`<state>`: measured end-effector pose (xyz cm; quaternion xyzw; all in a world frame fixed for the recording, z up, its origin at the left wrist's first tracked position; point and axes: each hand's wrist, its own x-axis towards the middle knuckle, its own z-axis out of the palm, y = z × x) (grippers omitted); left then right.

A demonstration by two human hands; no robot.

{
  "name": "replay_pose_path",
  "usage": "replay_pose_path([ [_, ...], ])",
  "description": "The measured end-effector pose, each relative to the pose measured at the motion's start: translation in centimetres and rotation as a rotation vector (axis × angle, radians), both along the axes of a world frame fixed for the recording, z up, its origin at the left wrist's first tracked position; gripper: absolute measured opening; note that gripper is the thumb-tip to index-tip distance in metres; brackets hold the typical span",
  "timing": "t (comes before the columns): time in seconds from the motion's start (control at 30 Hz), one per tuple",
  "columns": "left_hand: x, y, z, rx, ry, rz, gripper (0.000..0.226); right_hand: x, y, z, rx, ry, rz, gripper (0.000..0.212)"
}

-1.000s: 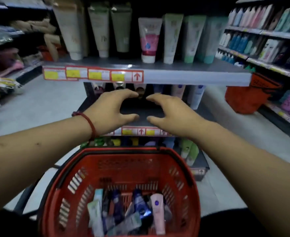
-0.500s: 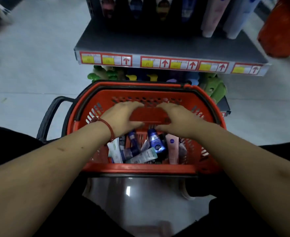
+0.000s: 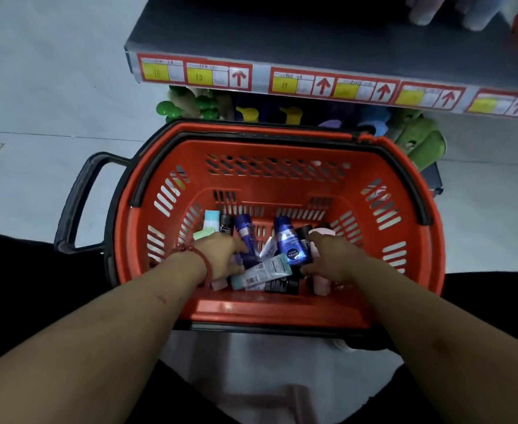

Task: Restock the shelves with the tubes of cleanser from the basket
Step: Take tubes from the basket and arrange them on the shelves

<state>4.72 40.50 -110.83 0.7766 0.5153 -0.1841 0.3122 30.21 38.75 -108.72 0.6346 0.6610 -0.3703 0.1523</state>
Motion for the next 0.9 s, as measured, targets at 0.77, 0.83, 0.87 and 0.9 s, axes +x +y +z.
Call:
replay_pose_path([
  [0.77,3.9,5.0,-9.8,-0.548,-0.197,0.871,0.033,-1.1,4.2,-14.7,-0.067,-0.004,-0.318,0.051],
  [0.83,4.2,5.0,-10.8,-0.516,-0.179,0.878,0.037,-1.3,4.3,-15.0,-0.062,-0.011,-0.336,0.045],
  [0.87,4.2,4.9,-11.2,-0.514,-0.179,0.893,0.038,-1.4,4.4,-15.2,-0.071,-0.003,-0.353,0.039],
  [0.9,4.3,5.0,-11.2,-0.529,-0.194,0.927,0.035,-1.5,4.5,-15.2,-0.078,0.007,-0.371,0.033],
])
